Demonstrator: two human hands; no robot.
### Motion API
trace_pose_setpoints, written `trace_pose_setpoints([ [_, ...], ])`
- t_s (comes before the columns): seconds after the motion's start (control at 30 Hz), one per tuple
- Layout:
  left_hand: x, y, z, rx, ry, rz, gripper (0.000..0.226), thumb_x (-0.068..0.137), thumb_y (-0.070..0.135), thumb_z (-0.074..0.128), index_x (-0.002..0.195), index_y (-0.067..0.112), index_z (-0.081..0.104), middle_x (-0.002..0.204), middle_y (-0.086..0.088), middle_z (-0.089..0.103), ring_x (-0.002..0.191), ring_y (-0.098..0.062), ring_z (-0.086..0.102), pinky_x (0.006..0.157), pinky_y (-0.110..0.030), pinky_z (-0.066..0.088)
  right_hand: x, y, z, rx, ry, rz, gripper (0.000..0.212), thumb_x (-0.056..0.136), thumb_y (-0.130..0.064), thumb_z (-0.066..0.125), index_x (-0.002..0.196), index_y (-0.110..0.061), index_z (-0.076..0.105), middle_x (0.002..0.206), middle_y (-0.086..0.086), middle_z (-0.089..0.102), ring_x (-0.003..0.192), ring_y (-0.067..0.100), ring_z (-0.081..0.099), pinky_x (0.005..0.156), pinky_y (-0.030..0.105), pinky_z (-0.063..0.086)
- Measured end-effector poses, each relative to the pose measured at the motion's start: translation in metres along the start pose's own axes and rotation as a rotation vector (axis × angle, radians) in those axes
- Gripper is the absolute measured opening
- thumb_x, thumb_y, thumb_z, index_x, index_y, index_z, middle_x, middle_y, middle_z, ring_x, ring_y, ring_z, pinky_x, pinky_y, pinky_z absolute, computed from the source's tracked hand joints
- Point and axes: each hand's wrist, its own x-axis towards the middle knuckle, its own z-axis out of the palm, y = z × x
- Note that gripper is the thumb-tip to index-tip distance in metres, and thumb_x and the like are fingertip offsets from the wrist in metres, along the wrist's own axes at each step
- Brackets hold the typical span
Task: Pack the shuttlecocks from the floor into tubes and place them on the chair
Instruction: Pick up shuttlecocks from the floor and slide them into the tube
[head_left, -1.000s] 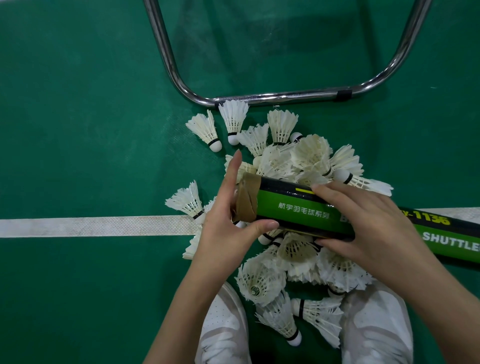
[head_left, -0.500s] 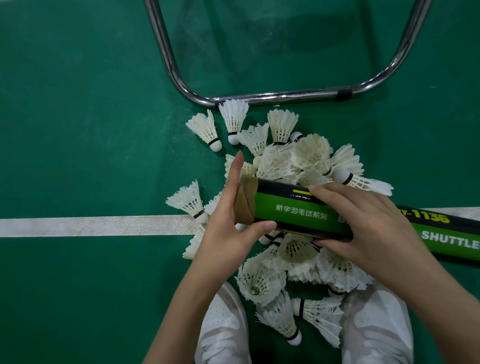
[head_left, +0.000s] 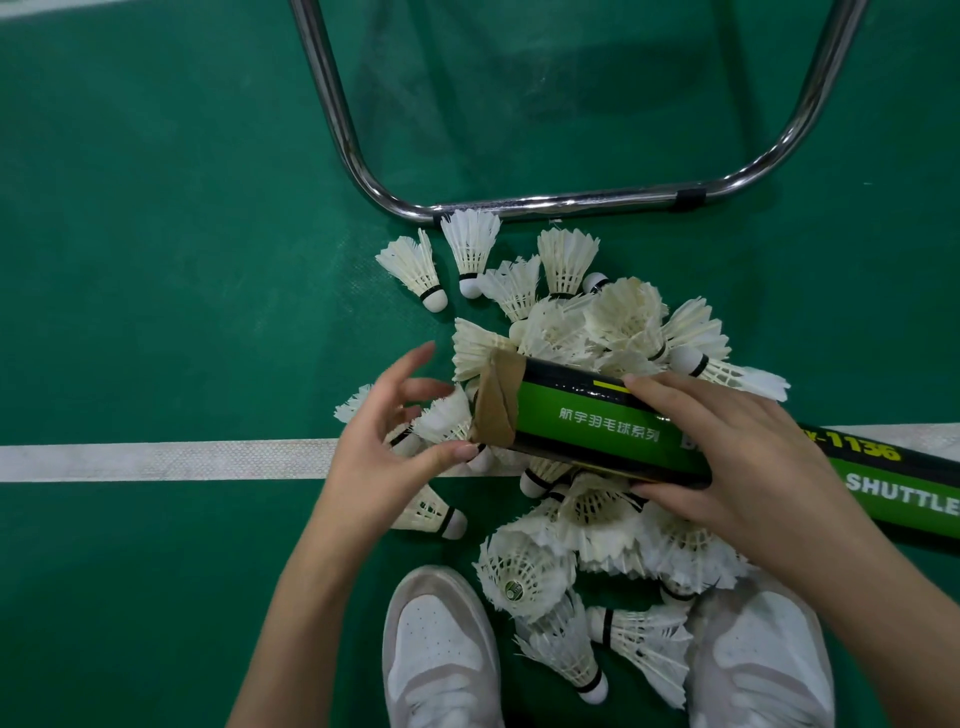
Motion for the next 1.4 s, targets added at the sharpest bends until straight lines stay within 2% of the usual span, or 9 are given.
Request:
trace_pose_setpoints([
  [0.13, 0.005, -0.023, -0.009, 0.055, 0.129, 0.003, 0.056, 0.074, 0.034, 0.072, 0.12, 0.054, 0.047, 0.123, 0.028, 0.053, 0.122, 0.006, 0.043, 0.101, -0.018, 0.033, 0.0, 0.0, 0.0, -0.008, -0.003, 0.01, 0.089, 0.056, -0.04, 0.082, 0.134, -0.026, 0.041, 0.121, 0.001, 0.059, 0.104, 0.023, 0.056, 0.089, 0.038, 0.042],
  [0.23, 0.012, -0.044, -0.013, 0.143, 0.273, 0.006, 0.045, 0.088, 0.015, 0.064, 0.123, 0.04, 0.05, 0.125, 0.021, 0.05, 0.124, -0.003, 0.042, 0.106, -0.021, 0.03, 0.0, -0.001, 0.0, -0.017, 0.003, 0.004, 0.089, 0.055, -0.04, 0.083, 0.133, -0.024, 0.043, 0.12, 0.002, 0.059, 0.103, 0.025, 0.058, 0.088, 0.039, 0.042],
  [0.33, 0.016, -0.055, -0.013, 0.182, 0.351, -0.015, 0.047, 0.09, 0.006, 0.06, 0.13, 0.03, 0.05, 0.131, 0.009, 0.049, 0.126, -0.007, 0.041, 0.099, -0.004, 0.024, 0.0, -0.001, -0.001, -0.015, 0.003, 0.005, 0.089, 0.055, -0.04, 0.082, 0.133, -0.025, 0.042, 0.12, 0.002, 0.059, 0.104, 0.024, 0.057, 0.089, 0.039, 0.041],
  [0.4, 0.016, -0.059, -0.013, 0.187, 0.356, -0.025, 0.049, 0.09, 0.003, 0.059, 0.133, 0.025, 0.049, 0.132, 0.006, 0.051, 0.125, -0.006, 0.043, 0.098, -0.003, 0.026, -0.001, -0.001, -0.001, -0.018, 0.005, 0.006, 0.089, 0.054, -0.039, 0.083, 0.133, -0.025, 0.043, 0.12, 0.001, 0.059, 0.104, 0.024, 0.057, 0.089, 0.039, 0.041],
  [0.63, 0.013, -0.065, -0.011, 0.222, 0.38, -0.08, 0.049, 0.09, -0.001, 0.057, 0.133, 0.021, 0.049, 0.104, 0.004, 0.064, 0.1, -0.013, 0.056, 0.089, -0.023, 0.037, -0.001, 0.001, 0.0, -0.012, 0.017, 0.004, 0.091, 0.053, -0.038, 0.085, 0.133, -0.025, 0.043, 0.12, 0.0, 0.059, 0.105, 0.016, 0.048, 0.088, 0.035, 0.038],
  [0.77, 0.01, -0.065, -0.011, 0.189, 0.396, -0.114, 0.047, 0.088, -0.001, 0.06, 0.128, 0.024, 0.054, 0.089, 0.01, 0.063, 0.087, -0.006, 0.059, 0.082, -0.02, 0.041, -0.001, 0.0, -0.001, -0.024, 0.016, 0.009, 0.091, 0.052, -0.038, 0.085, 0.133, -0.025, 0.044, 0.12, 0.0, 0.06, 0.104, 0.023, 0.057, 0.088, 0.037, 0.039],
  [0.93, 0.01, -0.055, -0.012, 0.05, 0.477, -0.066, 0.043, 0.087, -0.002, 0.062, 0.122, 0.023, 0.056, 0.089, -0.003, 0.066, 0.082, -0.006, 0.06, 0.074, -0.005, 0.044, -0.001, -0.001, -0.001, -0.024, 0.019, 0.005, 0.091, 0.052, -0.038, 0.085, 0.132, -0.023, 0.045, 0.119, 0.001, 0.06, 0.103, 0.025, 0.059, 0.088, 0.04, 0.042],
  [1.17, 0.009, -0.017, -0.009, -0.191, 0.506, 0.066, 0.043, 0.088, -0.003, 0.061, 0.118, 0.027, 0.054, 0.084, 0.004, 0.064, 0.081, -0.004, 0.06, 0.083, -0.017, 0.048, 0.0, -0.002, -0.002, -0.031, 0.017, 0.002, 0.09, 0.052, -0.038, 0.085, 0.132, -0.023, 0.046, 0.119, 0.001, 0.06, 0.102, 0.025, 0.059, 0.087, 0.039, 0.042],
  [1.4, 0.003, 0.009, -0.004, -0.372, 0.438, 0.127, 0.043, 0.086, -0.005, 0.062, 0.115, 0.027, 0.055, 0.074, 0.011, 0.067, 0.076, -0.001, 0.061, 0.08, -0.015, 0.049, 0.0, -0.002, -0.001, -0.029, 0.001, 0.007, 0.091, 0.052, -0.038, 0.085, 0.133, -0.024, 0.044, 0.119, 0.001, 0.06, 0.102, 0.024, 0.059, 0.087, 0.038, 0.042],
])
